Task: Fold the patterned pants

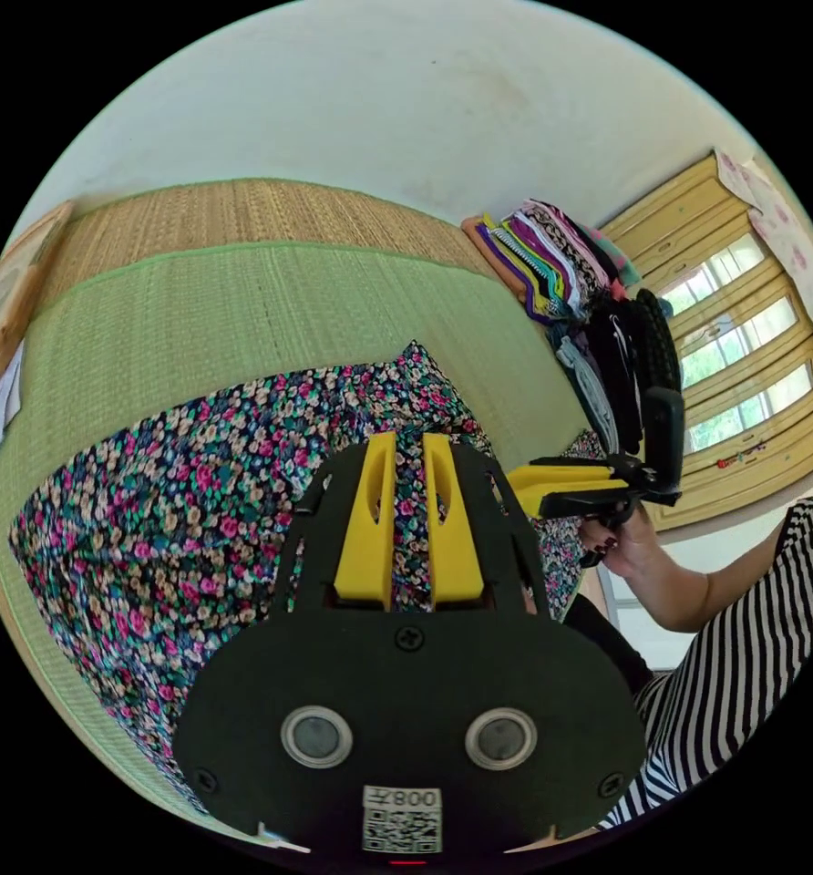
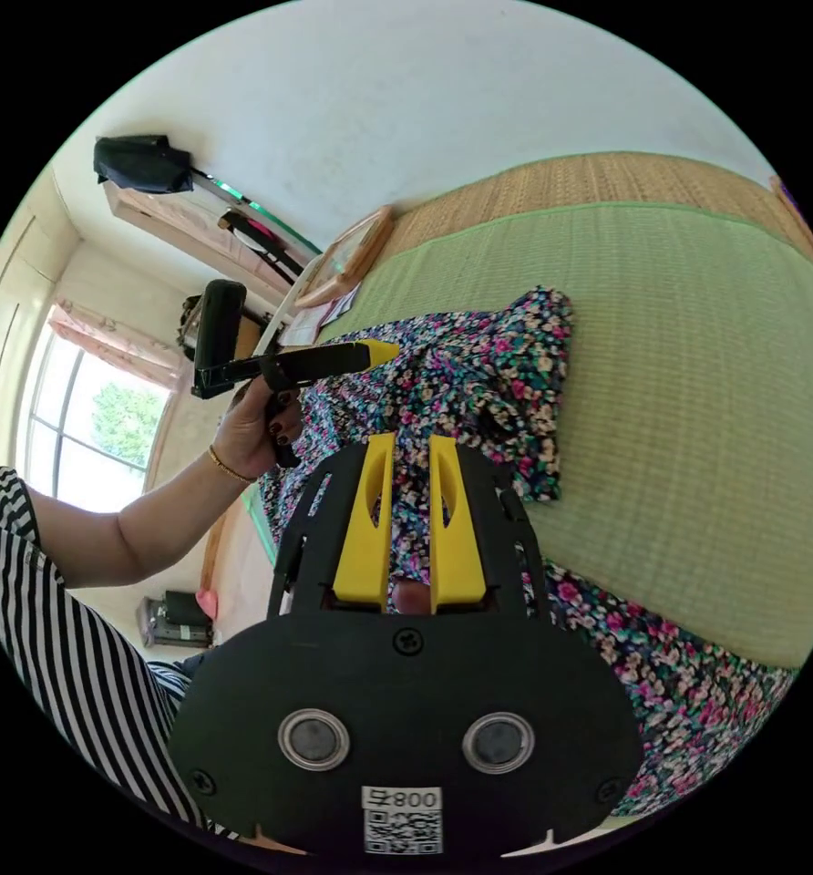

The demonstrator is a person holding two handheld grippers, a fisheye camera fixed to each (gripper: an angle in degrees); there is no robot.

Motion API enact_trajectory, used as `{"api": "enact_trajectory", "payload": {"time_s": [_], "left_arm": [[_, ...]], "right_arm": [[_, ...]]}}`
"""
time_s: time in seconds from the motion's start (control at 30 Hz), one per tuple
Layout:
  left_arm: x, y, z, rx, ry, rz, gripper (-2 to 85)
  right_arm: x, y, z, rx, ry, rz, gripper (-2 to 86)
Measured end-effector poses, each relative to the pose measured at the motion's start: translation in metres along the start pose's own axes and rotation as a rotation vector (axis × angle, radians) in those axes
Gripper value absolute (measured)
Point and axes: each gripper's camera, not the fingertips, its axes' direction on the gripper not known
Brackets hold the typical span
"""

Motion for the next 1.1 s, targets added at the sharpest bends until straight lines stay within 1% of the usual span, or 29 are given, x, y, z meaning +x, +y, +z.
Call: {"api": "enact_trajectory", "payload": {"time_s": [0.07, 0.13, 0.17, 0.3, 0.37, 0.43, 0.57, 0.63, 0.87, 0.97, 1.1], "left_arm": [[0.001, -0.018, 0.008, -0.035, -0.052, 0.03, 6.5], [0.001, -0.029, 0.011, -0.043, -0.068, 0.057, 6.7], [0.0, -0.036, 0.016, -0.075, -0.084, 0.065, 6.8], [-0.007, -0.045, 0.033, -0.186, -0.12, 0.068, 4.4], [-0.006, -0.044, 0.029, -0.175, -0.117, 0.078, 2.3], [-0.004, -0.043, 0.022, -0.148, -0.107, 0.076, 1.4], [-0.004, -0.04, 0.003, -0.09, -0.053, 0.064, 0.6], [-0.002, -0.04, -0.006, -0.067, -0.027, 0.068, 0.5], [-0.002, -0.044, -0.025, -0.045, 0.026, 0.057, 0.3], [-0.002, -0.044, -0.028, -0.056, 0.026, 0.064, 0.3], [-0.003, -0.045, -0.033, -0.056, 0.046, 0.061, 0.3]], "right_arm": [[0.004, 0.003, -0.004, 0.036, 0.078, 0.027, 7.1], [0.007, 0.0, 0.001, 0.031, 0.139, 0.04, 7.1], [0.007, -0.002, 0.005, 0.023, 0.168, 0.052, 7.2], [-0.001, -0.01, 0.022, 0.025, 0.185, 0.029, 7.4], [-0.005, -0.017, 0.043, -0.028, 0.208, 0.016, 7.4], [-0.01, -0.021, 0.055, -0.041, 0.228, 0.005, 6.8], [-0.024, -0.028, 0.067, -0.024, 0.278, -0.012, 3.3], [-0.031, -0.032, 0.071, -0.022, 0.299, -0.024, 2.8], [-0.07, -0.028, 0.082, 0.003, 0.419, -0.132, 6.2], [-0.085, -0.03, 0.095, -0.021, 0.478, -0.21, 6.3], [-0.094, -0.038, 0.111, -0.055, 0.568, -0.247, 4.5]]}}
